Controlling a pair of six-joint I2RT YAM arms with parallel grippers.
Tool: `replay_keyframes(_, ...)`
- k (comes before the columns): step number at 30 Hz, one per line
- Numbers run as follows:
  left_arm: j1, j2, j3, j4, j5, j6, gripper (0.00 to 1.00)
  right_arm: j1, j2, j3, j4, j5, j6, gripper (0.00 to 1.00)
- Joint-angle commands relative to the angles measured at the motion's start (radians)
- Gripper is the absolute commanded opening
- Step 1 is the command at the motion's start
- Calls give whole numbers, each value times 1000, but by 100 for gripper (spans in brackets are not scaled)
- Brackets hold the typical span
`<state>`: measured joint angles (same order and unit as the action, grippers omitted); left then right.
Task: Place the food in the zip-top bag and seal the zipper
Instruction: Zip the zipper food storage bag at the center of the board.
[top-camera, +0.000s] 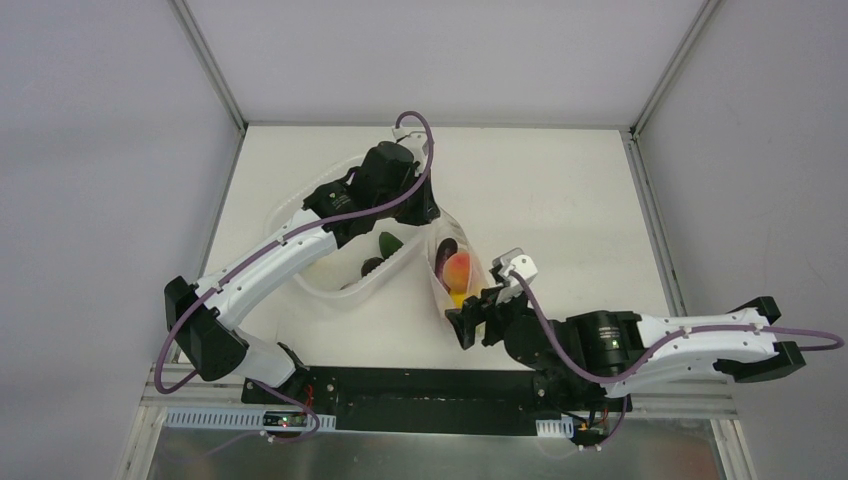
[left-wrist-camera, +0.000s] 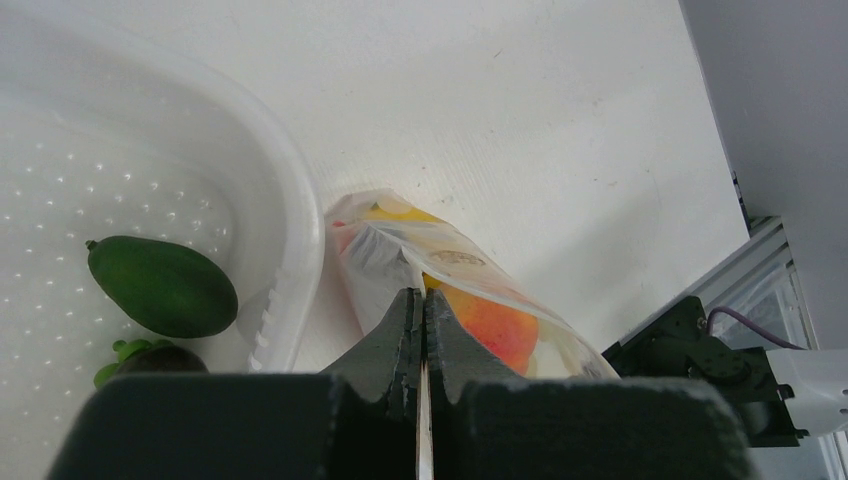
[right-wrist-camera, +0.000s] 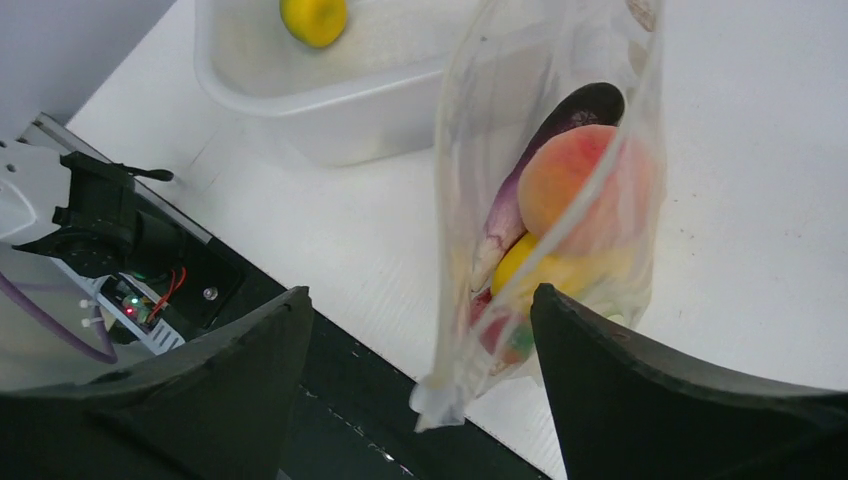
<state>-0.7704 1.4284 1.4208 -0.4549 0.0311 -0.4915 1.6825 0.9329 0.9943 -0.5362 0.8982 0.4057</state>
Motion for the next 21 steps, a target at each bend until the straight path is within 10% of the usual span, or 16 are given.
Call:
replay_keyframes(1, 13, -36, 33, 16, -25, -25, 0, 0, 201, 151, -160, 72, 113, 84)
replay_keyframes(11, 17, -50, 13, 17, -25, -19, 0, 0, 428, 279, -455, 201, 354, 86)
replay_keyframes(21, 32, -82, -21, 43, -26, -21, 0, -45, 183, 78, -155, 117, 184, 13)
